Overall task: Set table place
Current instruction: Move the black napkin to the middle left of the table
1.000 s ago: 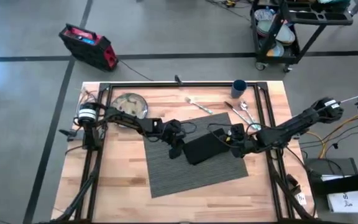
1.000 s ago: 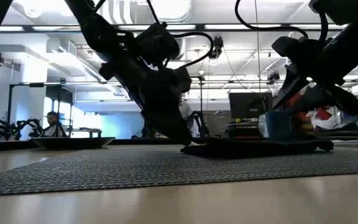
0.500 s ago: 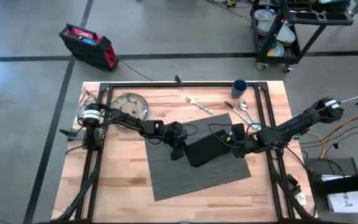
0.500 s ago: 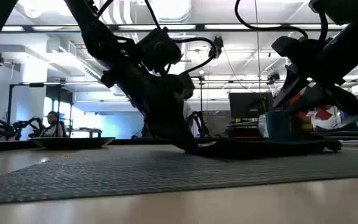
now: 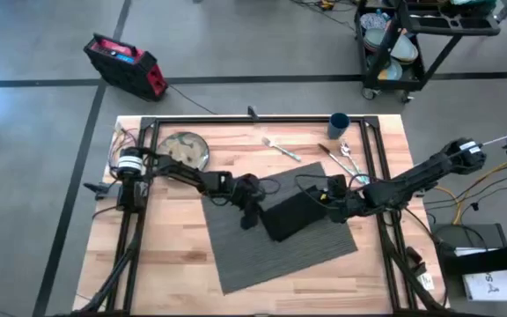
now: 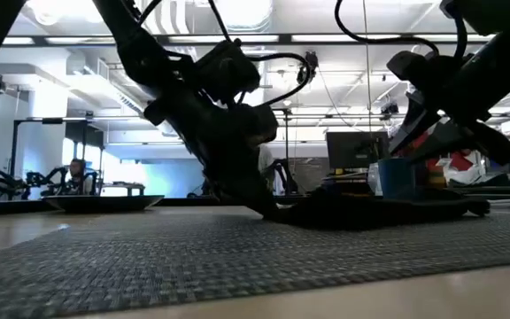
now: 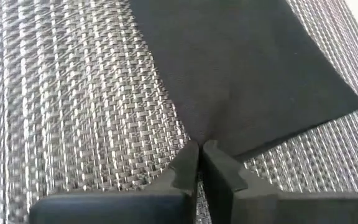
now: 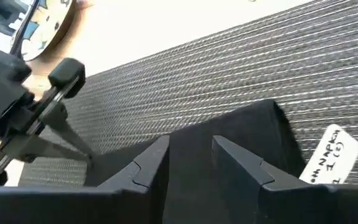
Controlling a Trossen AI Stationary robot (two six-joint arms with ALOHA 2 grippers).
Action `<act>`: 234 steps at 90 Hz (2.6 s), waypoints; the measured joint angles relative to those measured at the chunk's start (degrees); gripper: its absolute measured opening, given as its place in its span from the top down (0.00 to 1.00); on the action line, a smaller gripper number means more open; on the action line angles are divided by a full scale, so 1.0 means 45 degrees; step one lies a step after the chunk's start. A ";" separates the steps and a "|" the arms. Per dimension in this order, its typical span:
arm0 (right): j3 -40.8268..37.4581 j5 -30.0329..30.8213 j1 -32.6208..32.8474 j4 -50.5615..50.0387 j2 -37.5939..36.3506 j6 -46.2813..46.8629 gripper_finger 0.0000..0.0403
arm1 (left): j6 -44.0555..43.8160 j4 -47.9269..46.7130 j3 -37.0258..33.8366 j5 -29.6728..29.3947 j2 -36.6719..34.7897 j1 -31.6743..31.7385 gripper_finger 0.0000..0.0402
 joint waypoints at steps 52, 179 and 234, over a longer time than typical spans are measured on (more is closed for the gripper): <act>0.0034 0.0117 0.0000 -0.0013 0.0000 -0.0180 0.81 | 0.0900 -0.6530 -0.0038 -0.0231 -0.2606 0.0085 1.00; 0.0039 -0.1922 0.0005 -0.0010 0.0000 -0.1753 0.80 | -0.7228 -0.2859 -0.5199 0.4534 -0.7839 -0.5761 0.88; 0.0036 -0.2195 0.0005 -0.0025 0.0000 -0.2107 0.80 | -0.9575 0.0786 -0.5523 0.6341 -0.5249 -0.7414 0.63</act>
